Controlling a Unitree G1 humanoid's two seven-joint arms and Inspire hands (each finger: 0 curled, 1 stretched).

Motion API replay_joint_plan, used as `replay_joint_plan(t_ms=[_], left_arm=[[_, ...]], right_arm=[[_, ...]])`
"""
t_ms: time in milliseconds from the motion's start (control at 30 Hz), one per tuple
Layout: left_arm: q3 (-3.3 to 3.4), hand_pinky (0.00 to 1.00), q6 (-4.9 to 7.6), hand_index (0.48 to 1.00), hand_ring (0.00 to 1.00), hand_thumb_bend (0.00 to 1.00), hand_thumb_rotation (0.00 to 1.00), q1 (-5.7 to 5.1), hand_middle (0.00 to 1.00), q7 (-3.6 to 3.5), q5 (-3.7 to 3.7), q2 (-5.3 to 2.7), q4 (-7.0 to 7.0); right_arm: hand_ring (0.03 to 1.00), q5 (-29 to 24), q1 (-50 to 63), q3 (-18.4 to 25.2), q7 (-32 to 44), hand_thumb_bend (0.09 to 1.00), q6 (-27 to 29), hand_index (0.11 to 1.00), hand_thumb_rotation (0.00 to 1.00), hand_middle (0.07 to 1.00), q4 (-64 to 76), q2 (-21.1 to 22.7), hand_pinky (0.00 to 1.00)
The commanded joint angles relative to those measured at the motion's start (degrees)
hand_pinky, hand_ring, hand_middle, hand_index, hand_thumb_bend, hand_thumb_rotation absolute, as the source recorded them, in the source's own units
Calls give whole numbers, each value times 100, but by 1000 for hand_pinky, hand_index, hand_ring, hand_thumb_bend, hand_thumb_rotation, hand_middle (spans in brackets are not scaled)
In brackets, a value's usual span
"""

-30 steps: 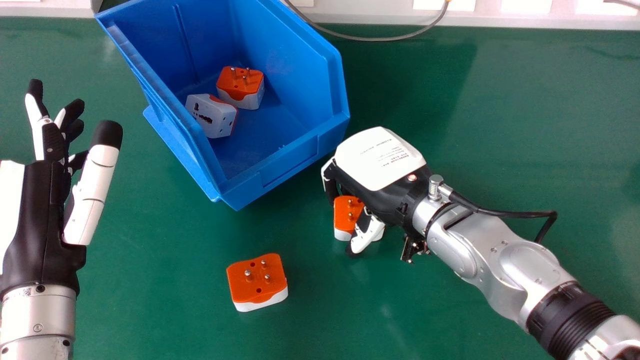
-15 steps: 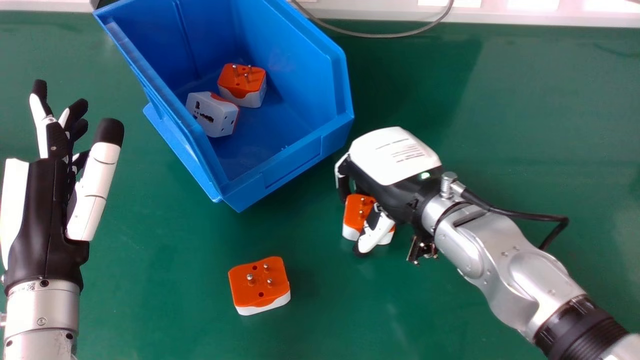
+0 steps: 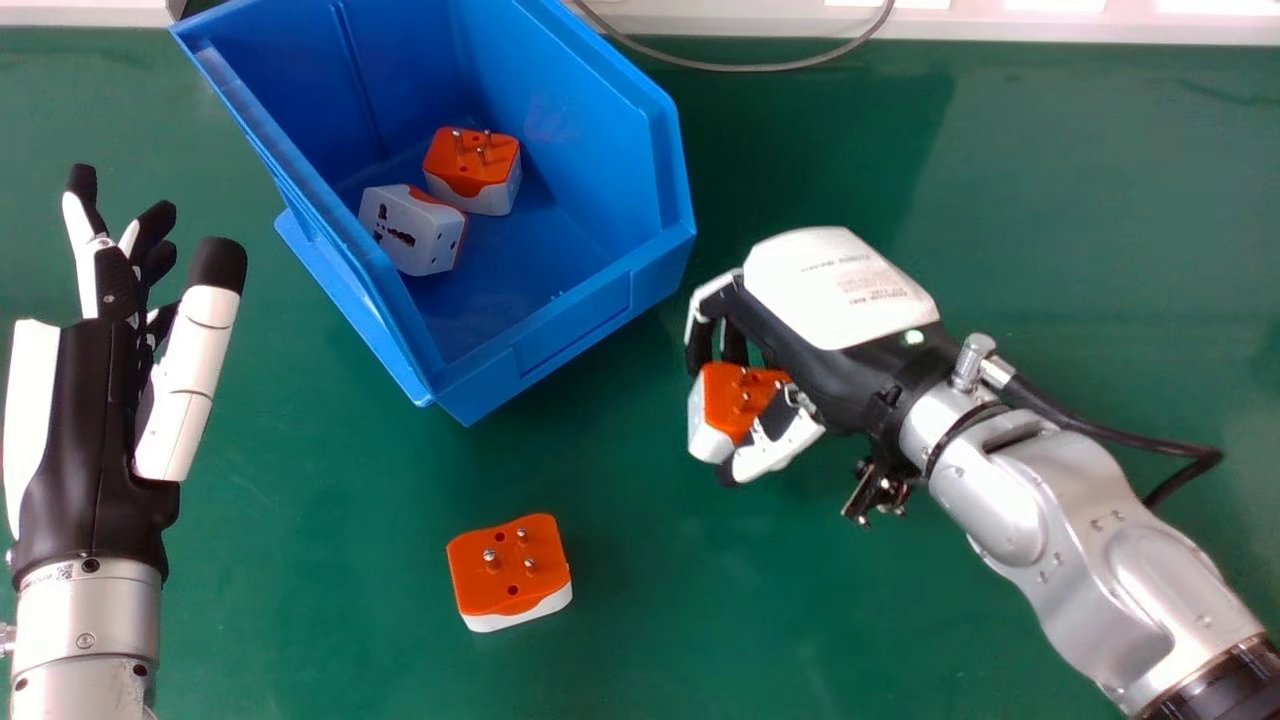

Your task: Pick all objects and put in blue box

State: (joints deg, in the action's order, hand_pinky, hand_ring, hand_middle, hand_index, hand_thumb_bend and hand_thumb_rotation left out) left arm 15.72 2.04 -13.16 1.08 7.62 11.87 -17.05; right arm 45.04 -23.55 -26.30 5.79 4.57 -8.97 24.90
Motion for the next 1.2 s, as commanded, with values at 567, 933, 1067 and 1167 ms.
replay_joint_plan(t_ms=[567,933,1067,1167], left_arm=[[21,851,226,944,935,794,1000,55,944,27,9,49,33],[-18,851,253,944,937,833,1000,57,944,37,-2,23,64],[-23,856,269,944,941,811,1000,32,946,34,-19,9,55],[-35,859,259,944,943,800,1000,8,947,36,-19,-3,18]], right_arm=[[106,-171,-1215,495,0,512,146,479,0,450,628,-584,52],[122,54,-2786,276,-763,482,268,478,133,238,-1220,-1282,65],[143,176,-3633,104,-1186,480,201,480,136,262,-2508,-1718,80],[285,231,-4219,-33,-1530,481,172,485,136,384,-3500,-2056,192]])
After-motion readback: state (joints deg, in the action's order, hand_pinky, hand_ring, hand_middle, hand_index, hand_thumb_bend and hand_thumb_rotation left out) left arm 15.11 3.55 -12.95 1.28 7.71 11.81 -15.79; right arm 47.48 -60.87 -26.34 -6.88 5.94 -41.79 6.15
